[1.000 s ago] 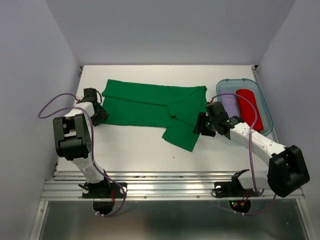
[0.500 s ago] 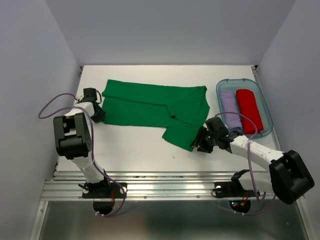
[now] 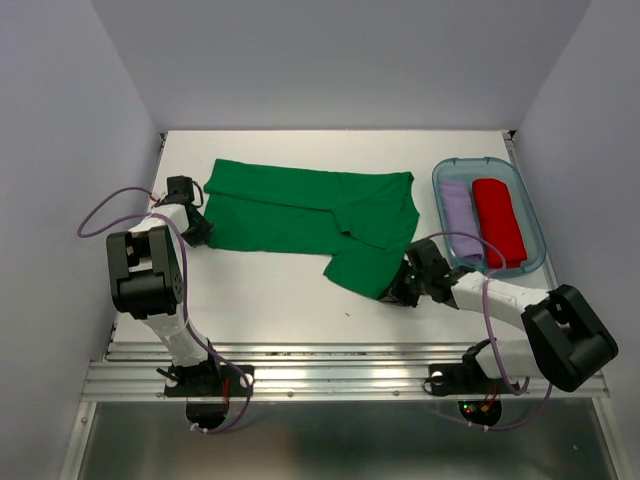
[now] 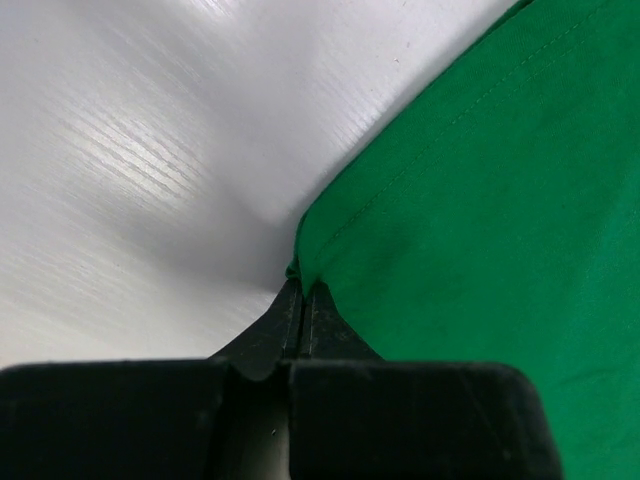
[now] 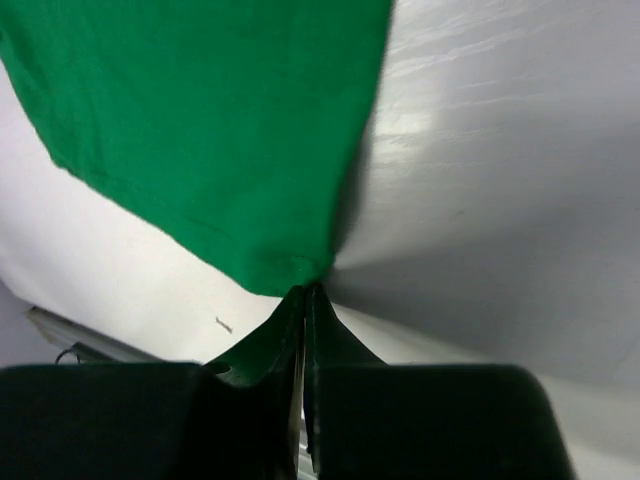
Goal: Roll the t-shirts
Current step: Fold the T-shirt at the center of the board.
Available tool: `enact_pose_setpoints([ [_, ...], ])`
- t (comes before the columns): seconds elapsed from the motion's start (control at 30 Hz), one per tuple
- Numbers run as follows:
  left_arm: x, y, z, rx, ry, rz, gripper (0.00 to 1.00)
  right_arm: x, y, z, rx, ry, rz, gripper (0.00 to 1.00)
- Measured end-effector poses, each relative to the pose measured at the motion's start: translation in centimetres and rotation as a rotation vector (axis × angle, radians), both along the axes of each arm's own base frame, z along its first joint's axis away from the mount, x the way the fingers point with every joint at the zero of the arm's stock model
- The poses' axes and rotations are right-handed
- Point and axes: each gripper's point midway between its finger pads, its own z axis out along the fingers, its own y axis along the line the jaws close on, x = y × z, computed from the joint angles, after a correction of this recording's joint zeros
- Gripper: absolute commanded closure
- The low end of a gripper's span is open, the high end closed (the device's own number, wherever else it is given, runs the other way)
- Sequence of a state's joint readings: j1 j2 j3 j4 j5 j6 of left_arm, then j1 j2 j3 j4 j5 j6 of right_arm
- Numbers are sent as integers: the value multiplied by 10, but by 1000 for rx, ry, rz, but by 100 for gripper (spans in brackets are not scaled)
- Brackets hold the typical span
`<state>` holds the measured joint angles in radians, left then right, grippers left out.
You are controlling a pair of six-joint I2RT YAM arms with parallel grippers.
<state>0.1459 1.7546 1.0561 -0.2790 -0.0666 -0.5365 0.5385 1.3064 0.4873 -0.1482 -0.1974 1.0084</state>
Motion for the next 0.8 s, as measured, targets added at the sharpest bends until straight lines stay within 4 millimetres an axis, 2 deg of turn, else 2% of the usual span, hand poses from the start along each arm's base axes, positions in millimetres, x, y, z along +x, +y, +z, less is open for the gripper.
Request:
enact_pose_setpoints([
  [0.2, -3, -2, 2, -9, 6, -10, 100, 7, -10, 5, -53, -34, -43, 99],
  [0.33, -1, -5, 11, -20, 3, -24, 100, 28, -13, 36, -76, -132, -69, 99],
  [0.43, 10, -5, 24, -20, -27, -34, 100, 52, -12, 73, -85, -239, -90, 99],
  [0.6, 25, -4, 45, -17, -77, -44, 100, 82, -12, 120, -120, -369, -110, 99],
  [0.8, 37, -4, 62, -20, -115, -57, 100, 109, -13, 138, -188, -425, -106, 99],
])
